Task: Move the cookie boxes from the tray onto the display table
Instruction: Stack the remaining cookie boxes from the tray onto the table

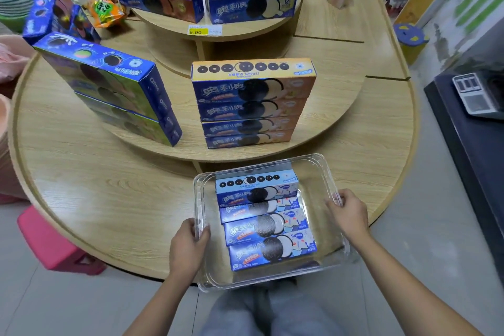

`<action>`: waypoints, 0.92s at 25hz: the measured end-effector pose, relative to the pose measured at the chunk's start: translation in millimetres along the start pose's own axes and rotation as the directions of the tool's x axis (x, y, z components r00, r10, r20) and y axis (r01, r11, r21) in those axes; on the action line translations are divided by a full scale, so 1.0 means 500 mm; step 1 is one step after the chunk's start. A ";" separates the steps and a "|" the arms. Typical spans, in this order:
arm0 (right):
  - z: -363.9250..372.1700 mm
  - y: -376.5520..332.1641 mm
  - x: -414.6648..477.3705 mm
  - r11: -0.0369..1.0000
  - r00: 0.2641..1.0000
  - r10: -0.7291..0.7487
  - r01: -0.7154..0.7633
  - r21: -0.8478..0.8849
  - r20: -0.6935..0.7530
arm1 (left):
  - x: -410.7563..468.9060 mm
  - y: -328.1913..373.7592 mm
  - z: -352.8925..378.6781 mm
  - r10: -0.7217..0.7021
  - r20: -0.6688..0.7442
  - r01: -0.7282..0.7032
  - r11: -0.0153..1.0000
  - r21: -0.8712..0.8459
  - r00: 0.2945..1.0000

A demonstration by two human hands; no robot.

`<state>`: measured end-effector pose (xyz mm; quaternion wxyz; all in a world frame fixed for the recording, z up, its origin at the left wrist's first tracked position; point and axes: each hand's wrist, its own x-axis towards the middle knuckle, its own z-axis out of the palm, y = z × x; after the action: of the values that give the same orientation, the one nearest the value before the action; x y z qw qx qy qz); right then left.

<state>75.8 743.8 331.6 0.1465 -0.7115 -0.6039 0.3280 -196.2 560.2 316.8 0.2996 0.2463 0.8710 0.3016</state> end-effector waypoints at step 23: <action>-0.443 0.161 0.480 0.939 0.941 -0.333 0.337 -0.075 0.057 | -0.194 0.381 0.499 -0.114 -0.213 0.066 0.973 -0.222 0.970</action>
<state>293.2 996.4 377.4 0.1572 -0.5966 -0.7324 0.2878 86.1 728.0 321.9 0.2378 0.1370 0.8720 0.4053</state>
